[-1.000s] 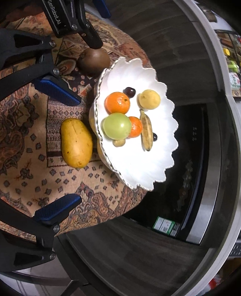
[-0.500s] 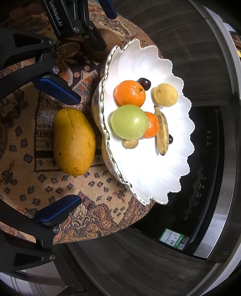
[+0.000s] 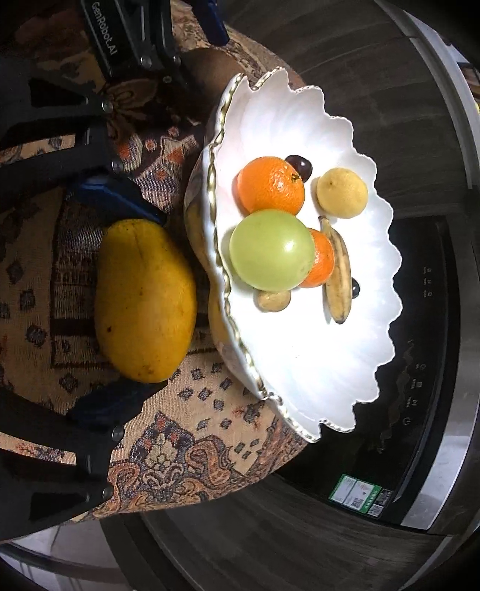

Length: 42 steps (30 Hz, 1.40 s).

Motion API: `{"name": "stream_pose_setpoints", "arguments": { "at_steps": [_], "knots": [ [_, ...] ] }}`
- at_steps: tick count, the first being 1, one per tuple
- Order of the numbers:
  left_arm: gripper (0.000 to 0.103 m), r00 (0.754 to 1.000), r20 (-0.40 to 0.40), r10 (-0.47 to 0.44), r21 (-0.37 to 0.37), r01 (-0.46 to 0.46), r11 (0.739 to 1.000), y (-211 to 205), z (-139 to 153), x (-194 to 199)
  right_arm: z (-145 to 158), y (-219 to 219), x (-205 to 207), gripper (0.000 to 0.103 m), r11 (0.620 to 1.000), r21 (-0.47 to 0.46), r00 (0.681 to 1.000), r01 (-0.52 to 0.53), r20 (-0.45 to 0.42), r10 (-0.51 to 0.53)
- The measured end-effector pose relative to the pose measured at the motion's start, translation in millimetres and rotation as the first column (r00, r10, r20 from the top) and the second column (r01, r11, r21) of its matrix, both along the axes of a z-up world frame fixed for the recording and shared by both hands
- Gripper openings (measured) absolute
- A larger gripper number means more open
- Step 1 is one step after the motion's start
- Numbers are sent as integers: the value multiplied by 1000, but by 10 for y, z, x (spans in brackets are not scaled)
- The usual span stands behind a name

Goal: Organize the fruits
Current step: 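Grasp the brown kiwi with the left tool while the right tool grasps the mango, then carry kiwi and mango over the bowl and open both tools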

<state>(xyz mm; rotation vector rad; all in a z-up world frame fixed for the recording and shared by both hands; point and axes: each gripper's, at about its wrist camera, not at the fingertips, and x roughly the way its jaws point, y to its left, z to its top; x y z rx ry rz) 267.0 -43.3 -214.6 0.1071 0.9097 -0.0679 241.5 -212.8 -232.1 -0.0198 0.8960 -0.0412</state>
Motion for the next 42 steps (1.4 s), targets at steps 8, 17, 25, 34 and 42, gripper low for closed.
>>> {"name": "stream_pose_setpoints", "arguments": {
  "at_steps": [8,17,25,34,42],
  "knots": [
    [83,999,-13,-44,7,44,999,-82,-45,31,111,-55,-108,77,1000,11,999,16,29,-17],
    [54,998,-49,-38,-45,36,998,-71,-84,38,145,-76,-138,77,1000,18,999,14,30,-15],
    [54,997,-64,-44,-46,41,998,-47,-82,-108,188,-63,-197,76,1000,27,999,8,40,-9],
    [54,998,-28,-49,-49,48,998,-23,141,-390,317,-53,-370,76,999,44,998,3,67,-6],
    [54,998,14,-63,-46,64,997,-39,395,-546,589,-69,-537,76,999,52,992,8,126,-15]
  ]
}}
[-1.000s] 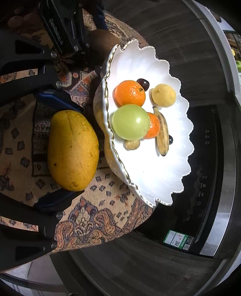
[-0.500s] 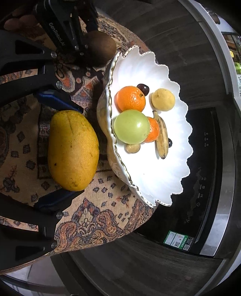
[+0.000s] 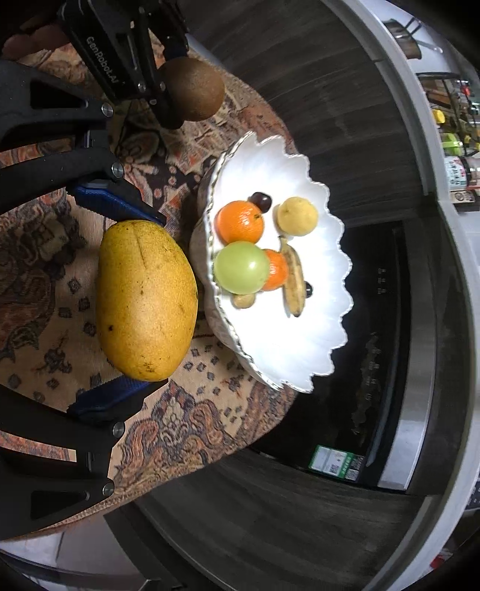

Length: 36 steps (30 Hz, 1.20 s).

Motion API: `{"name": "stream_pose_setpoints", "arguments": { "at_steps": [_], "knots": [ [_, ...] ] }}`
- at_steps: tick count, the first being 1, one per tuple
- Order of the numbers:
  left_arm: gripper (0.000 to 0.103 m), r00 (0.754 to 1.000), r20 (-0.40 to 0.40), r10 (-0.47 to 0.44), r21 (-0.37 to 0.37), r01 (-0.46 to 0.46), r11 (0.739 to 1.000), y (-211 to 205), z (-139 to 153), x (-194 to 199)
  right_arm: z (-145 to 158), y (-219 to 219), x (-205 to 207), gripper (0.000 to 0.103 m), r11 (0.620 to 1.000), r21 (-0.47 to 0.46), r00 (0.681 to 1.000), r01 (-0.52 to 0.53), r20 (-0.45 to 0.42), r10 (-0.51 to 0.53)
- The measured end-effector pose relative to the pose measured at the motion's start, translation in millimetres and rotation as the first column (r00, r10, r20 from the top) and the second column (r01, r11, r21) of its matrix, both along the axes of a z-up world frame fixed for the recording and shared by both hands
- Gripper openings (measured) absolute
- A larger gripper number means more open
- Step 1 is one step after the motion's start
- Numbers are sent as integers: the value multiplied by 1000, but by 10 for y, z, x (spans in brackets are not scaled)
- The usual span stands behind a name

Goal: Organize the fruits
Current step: 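Carry kiwi and mango over the bowl and open both tools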

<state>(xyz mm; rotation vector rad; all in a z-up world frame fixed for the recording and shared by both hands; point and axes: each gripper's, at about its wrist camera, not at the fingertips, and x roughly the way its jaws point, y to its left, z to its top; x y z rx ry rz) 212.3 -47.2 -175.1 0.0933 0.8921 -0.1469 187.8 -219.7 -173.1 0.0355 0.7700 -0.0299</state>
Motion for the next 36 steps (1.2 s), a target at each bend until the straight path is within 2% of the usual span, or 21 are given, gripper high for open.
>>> {"name": "stream_pose_setpoints", "arguments": {
  "at_steps": [11,20,27,36],
  "knots": [
    [54,998,58,0,3,0,1000,-30,388,-7,395,-15,-45,76,1000,6,997,-3,79,2],
    [54,996,93,-7,-3,8,1000,-80,642,114,608,-37,52,76,1000,22,994,0,107,-2],
    [54,995,103,-15,-8,16,1000,-128,734,299,702,-62,210,76,1000,26,994,2,110,-5],
    [54,995,95,-24,-15,26,1000,-218,717,630,735,-122,536,76,1000,12,995,2,98,-4]
  ]
}}
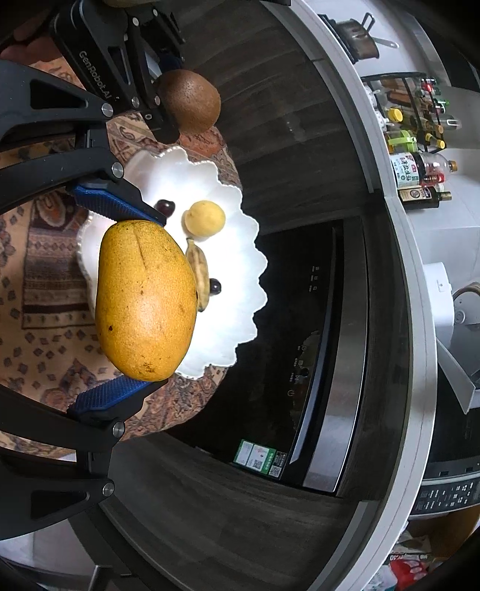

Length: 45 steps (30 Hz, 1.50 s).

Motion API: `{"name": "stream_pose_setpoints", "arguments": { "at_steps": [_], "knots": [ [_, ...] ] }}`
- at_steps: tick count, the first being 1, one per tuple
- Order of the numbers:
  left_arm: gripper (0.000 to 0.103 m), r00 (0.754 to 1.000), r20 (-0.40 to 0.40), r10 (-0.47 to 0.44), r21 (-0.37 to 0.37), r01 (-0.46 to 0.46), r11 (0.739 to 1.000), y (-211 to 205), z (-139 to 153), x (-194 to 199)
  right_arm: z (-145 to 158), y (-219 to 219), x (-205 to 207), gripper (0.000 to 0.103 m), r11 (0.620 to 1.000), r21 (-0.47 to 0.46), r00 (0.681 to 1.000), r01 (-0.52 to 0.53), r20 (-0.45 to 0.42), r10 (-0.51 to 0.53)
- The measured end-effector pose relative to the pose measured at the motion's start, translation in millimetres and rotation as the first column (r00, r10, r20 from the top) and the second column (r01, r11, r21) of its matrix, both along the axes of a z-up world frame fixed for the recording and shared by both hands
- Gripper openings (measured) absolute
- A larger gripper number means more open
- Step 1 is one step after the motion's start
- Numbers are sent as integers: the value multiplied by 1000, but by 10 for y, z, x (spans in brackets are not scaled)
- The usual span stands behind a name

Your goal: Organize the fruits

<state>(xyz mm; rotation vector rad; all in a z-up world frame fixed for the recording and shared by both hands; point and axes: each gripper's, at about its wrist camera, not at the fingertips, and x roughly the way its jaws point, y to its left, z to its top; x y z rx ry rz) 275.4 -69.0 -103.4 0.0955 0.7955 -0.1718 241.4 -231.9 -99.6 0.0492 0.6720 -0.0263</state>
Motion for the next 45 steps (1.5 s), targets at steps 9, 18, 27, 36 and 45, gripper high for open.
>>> {"name": "stream_pose_setpoints", "arguments": {
  "at_steps": [9,18,27,36,45],
  "knots": [
    [54,999,-31,-8,6,8,1000,-93,-166,373,-138,-68,349,76,1000,-5,999,0,-37,0],
    [54,998,-69,-6,13,7,1000,-121,-397,601,-354,-82,613,76,1000,0,996,-4,-84,4],
    [55,991,-137,-4,41,10,999,-143,-606,664,-504,-94,737,77,1000,13,988,-2,-152,3],
    [95,996,-88,29,73,-23,997,-103,-504,573,-424,-119,697,94,1000,-7,991,18,-135,-18],
    [102,997,-60,52,76,-48,996,16,-288,418,-197,-74,541,95,998,-36,994,50,-98,-53]
  ]
}}
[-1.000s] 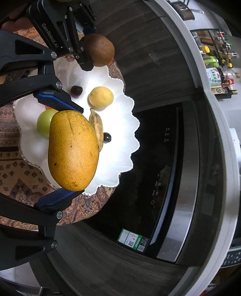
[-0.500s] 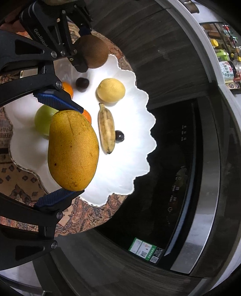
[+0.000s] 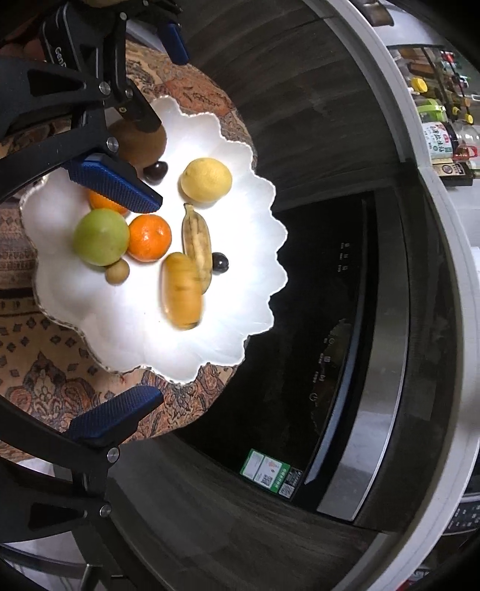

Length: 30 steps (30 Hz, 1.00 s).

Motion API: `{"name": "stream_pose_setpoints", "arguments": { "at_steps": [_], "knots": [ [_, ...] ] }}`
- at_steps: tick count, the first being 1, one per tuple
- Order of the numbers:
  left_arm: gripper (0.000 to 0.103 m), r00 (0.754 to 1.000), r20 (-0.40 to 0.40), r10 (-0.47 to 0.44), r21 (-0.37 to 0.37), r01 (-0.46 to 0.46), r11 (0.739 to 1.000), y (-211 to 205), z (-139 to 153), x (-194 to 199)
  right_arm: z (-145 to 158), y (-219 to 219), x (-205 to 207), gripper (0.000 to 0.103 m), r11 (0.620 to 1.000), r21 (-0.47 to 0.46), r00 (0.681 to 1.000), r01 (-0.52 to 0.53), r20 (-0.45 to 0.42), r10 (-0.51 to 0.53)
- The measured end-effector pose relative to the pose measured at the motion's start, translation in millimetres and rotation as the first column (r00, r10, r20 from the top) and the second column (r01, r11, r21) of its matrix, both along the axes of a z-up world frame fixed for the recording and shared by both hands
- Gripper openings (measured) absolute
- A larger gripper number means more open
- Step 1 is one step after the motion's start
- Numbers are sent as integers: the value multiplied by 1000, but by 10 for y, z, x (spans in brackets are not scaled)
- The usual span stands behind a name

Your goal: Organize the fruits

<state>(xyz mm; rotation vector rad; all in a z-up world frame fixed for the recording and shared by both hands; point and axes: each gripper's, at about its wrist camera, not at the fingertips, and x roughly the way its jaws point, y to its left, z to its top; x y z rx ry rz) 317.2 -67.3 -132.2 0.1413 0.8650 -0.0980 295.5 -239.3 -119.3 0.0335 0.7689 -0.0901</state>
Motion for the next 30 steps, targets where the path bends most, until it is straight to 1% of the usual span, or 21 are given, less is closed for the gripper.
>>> {"name": "stream_pose_setpoints", "arguments": {
  "at_steps": [6,15,26,30],
  "knots": [
    [102,999,41,11,-5,-10,1000,116,253,-204,223,68,-204,95,1000,-3,999,14,32,-14],
    [102,995,94,28,-29,-26,999,314,601,-640,574,276,-607,95,1000,-19,996,3,85,-2],
    [102,988,144,47,-55,-39,998,533,911,-1219,828,476,-1130,95,1000,-8,993,-4,122,5],
    [102,987,155,52,-63,-43,997,571,979,-1400,897,513,-1299,95,1000,-9,991,-5,136,6]
  ]
}}
